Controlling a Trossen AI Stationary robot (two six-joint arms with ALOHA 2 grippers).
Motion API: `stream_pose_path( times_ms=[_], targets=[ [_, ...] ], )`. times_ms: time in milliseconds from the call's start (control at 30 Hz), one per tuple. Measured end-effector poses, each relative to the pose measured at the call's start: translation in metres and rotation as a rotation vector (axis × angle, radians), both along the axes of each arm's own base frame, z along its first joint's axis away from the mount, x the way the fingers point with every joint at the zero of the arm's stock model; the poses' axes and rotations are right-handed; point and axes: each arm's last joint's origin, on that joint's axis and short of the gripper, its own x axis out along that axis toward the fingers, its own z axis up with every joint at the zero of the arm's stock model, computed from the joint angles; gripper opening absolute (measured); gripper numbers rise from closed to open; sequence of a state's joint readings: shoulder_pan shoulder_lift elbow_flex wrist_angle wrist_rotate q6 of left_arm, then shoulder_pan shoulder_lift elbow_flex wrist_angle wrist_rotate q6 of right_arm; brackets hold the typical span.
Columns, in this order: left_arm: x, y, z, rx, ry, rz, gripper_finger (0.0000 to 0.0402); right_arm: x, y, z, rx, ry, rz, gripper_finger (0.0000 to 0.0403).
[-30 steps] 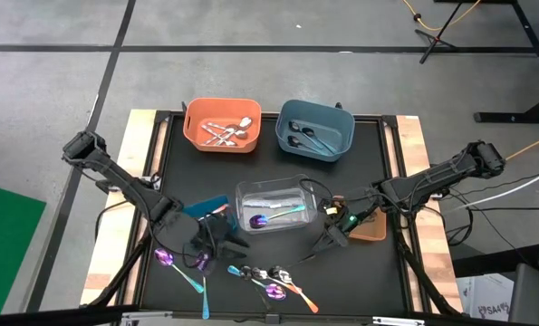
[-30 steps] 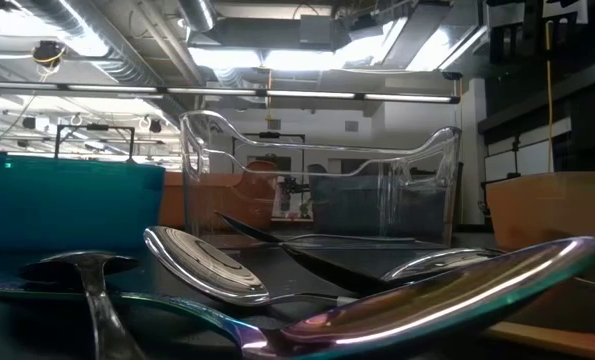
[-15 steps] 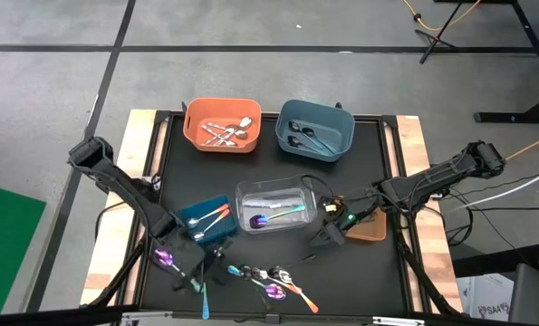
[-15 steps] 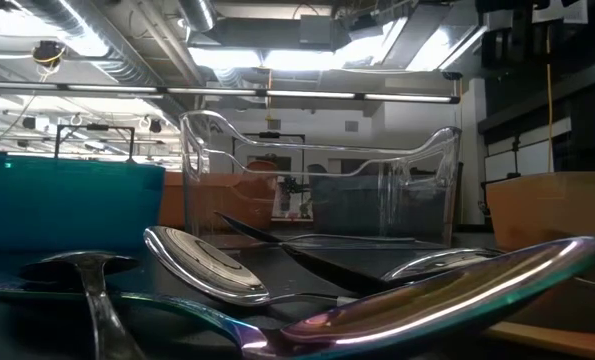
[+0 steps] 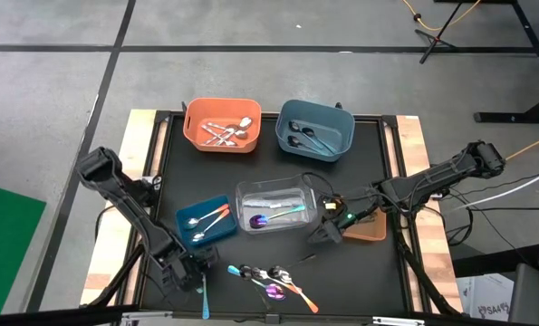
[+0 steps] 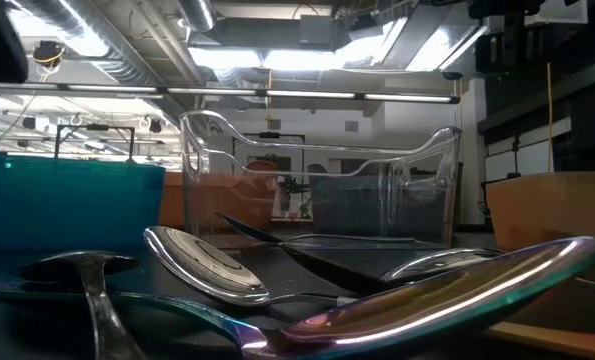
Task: Sort silverware by color (type)
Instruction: Put the purple spoon into the transparent bin
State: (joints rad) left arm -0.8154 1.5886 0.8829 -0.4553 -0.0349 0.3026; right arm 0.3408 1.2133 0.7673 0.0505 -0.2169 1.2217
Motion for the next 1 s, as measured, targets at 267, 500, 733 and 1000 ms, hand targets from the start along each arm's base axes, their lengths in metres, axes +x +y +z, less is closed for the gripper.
stream_pose_path(
  times_ms=[267,500,733,1000],
  targets=[
    [0.005,-0.007,-0.021,0.057,0.002,-0.072,0.0120,0.000,0.000,0.000,0.000,0.000,-0.001,0.0076],
    [0.011,-0.007,-0.029,0.055,0.000,-0.084,0.0120,0.000,0.000,0.000,0.000,0.000,-0.001,0.0076],
    [0.014,-0.005,-0.029,0.045,0.011,-0.075,0.0090,0.000,0.000,0.000,-0.001,0.000,-0.001,0.0076],
    [0.017,-0.002,-0.030,0.019,0.032,-0.071,0.0034,0.000,0.000,0.000,-0.001,0.000,-0.001,0.0076]
  ],
)
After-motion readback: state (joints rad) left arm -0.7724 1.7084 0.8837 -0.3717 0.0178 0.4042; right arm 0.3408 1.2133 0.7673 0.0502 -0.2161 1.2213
